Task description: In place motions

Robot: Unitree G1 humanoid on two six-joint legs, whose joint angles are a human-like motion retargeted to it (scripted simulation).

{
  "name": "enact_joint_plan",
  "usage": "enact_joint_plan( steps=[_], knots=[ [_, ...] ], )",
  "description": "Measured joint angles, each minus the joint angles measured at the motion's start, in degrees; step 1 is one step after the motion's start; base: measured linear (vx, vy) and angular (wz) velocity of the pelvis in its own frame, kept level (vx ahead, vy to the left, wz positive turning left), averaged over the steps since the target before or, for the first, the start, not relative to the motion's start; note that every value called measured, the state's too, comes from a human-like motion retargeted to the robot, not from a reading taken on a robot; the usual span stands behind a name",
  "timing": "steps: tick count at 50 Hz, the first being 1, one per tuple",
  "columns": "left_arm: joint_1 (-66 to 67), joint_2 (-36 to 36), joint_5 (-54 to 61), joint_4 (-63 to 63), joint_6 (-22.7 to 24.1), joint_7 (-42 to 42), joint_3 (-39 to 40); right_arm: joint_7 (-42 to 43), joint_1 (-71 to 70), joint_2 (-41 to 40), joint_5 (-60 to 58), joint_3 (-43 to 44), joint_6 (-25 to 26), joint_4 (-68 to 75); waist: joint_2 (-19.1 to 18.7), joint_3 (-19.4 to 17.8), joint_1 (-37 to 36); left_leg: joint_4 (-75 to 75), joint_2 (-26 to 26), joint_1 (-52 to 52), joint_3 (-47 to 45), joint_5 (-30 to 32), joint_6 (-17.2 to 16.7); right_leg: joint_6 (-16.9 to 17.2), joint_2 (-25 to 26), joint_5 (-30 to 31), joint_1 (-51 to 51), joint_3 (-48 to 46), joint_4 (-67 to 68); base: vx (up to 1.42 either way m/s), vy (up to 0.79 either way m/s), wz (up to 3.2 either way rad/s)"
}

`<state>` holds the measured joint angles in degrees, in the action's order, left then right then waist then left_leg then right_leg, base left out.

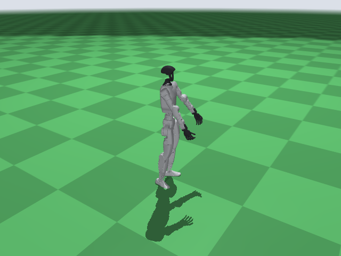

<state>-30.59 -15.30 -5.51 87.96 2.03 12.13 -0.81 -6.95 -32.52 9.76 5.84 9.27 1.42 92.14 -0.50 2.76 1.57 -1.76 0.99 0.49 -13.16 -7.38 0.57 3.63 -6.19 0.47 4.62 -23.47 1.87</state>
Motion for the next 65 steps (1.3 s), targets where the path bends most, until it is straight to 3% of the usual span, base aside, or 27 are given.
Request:
enact_joint_plan(
  steps=[6, 20, 30, 41, 47, 53, 60, 65],
  knots=[
    [-16.2, -0.6, 9.7, -2.5, 0.6, -0.3, 3.8, 1.2, -15.0, -0.1, 2.2, 0.5, -1.6, -5.7, -0.4, 3.2, 0.0, 0.0, -0.4, -0.7, -0.4, -0.4, 0.1, 0.1, 0.4, -0.1, -1.1, 0.4, 0.1, 0.0, 0.0, 0.0],
    [-37.2, -2.1, 36.0, -7.8, 1.1, -1.7, -1.0, 11.0, -35.0, 5.7, 14.0, -7.1, -7.0, -12.7, -0.2, 8.6, -1.3, -0.1, -0.4, -2.1, -0.7, -1.5, 0.4, 0.6, 0.8, -1.0, -2.4, 0.9, 0.1, 0.01, 0.0, 0.0],
    [-40.2, -3.0, 37.0, -6.3, 0.8, -1.9, -4.2, 11.2, -39.4, 10.2, 12.3, -12.2, -7.5, -10.1, 0.0, 10.2, -2.0, -0.2, -0.3, -1.9, -0.6, -2.0, 0.6, 0.8, 1.0, -1.4, -2.0, 0.9, 0.1, 0.0, 0.0, 0.0],
    [-36.5, -3.2, 35.4, -7.0, 2.9, -3.0, -2.5, 11.3, -35.1, 8.1, 12.1, -10.2, -8.8, -13.4, -0.5, 10.2, -2.0, -0.1, -0.3, -1.9, -0.8, -1.9, 0.5, 0.7, 1.0, -1.3, -2.2, 1.1, 0.2, 0.0, 0.0, 0.0],
    [-29.0, -3.4, 29.2, -8.9, 7.3, -3.1, -1.6, 11.2, -24.7, 2.8, 7.1, -6.7, -10.7, -24.4, -0.9, 9.8, -0.8, -0.1, -0.2, -1.8, -0.4, -1.6, 0.5, 0.5, 0.9, -1.3, -1.8, 0.7, 0.1, 0.0, 0.0, 0.0],
    [-19.3, -2.2, 26.0, -9.5, 6.1, -0.2, 0.1, 11.7, -13.0, 1.0, -0.3, -4.4, -13.5, -30.7, -0.7, 8.1, -0.5, -0.1, 0.0, -1.1, -0.1, -1.3, 0.5, 0.4, 0.8, -1.1, -1.0, 0.4, 0.2, 0.0, 0.0, 0.0],
    [-4.8, -3.1, 19.9, -8.4, 5.6, 1.9, 0.2, 10.1, -0.4, 0.7, -0.9, -2.5, -12.6, -25.3, -0.7, 6.2, -0.6, 0.0, 0.2, -0.7, -0.3, -1.1, 0.4, 0.2, 0.5, -0.8, -1.0, 0.7, 0.1, 0.0, 0.0, 0.0],
    [3.5, -4.3, 12.2, -3.9, 4.2, 0.9, -0.9, 5.1, 8.4, 0.6, -3.8, 1.7, -8.3, -17.5, -0.7, 2.5, -0.8, 0.1, 0.2, 0.3, -0.3, -0.9, 0.4, 0.2, 0.4, -0.6, -0.1, 0.8, 0.2, -0.01, 0.0, 0.0]
  ],
)
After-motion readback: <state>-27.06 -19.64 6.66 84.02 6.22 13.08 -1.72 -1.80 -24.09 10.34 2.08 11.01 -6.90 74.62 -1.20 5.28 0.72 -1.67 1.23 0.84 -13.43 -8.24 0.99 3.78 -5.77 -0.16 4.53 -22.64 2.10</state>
